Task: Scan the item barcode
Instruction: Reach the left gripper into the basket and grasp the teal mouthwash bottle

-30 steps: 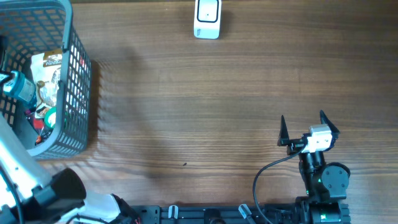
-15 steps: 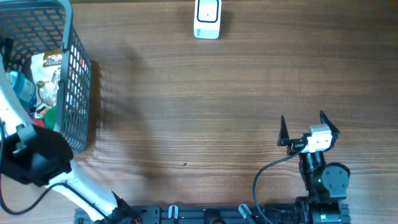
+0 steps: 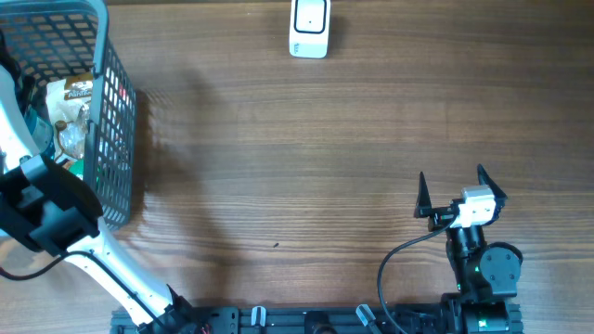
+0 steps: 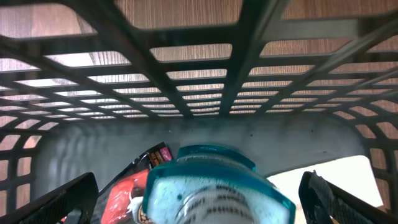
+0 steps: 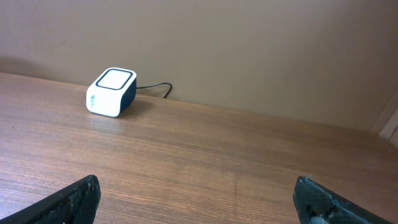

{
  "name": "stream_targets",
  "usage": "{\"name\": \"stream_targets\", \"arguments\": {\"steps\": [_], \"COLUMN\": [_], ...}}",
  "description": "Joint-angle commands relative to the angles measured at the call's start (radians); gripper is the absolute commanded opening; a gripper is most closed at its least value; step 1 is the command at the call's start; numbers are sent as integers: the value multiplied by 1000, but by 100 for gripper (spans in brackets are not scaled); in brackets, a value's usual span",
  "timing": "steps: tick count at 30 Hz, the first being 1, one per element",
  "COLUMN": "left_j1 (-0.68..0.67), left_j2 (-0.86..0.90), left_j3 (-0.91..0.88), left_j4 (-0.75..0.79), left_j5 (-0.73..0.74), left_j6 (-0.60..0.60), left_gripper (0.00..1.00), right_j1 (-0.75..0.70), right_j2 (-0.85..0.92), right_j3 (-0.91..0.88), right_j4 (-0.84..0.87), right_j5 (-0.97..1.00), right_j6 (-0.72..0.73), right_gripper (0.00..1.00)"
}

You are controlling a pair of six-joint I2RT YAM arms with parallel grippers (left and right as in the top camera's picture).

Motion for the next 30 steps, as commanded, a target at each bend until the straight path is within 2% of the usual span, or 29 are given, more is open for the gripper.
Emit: {"name": "stream_targets", "arguments": {"steps": [1,10,12,13,15,21,30], "left_j1": [5,5,5,5,5,5,5], "left_j2": [45,99,99,99,99,99,98], "left_j3": [5,5,5,5,5,5,5], "left_j4": [7,19,19,18,17,-4,-50], "left_j5": [-8,-1,-1,-1,-1,-2,-2], "left_j6": [-16,-16,-16,-16,-16,-16,-16], "left_gripper": [100,100,90,81,68,48,37], "right_j1": [1,1,1,1,1,1,1], "right_j2": [0,0,0,0,0,0,0], "right_j3": [-1,-1,-1,-1,-1,-1,-1], "right_j4": [2,2,2,2,2,2,2], "right_j5": [-16,-16,-16,-16,-16,-16,-16], "right_j6": [-12,-12,-12,-12,-12,-13,-12], "right_gripper": [100,100,100,100,100,100,100]}}
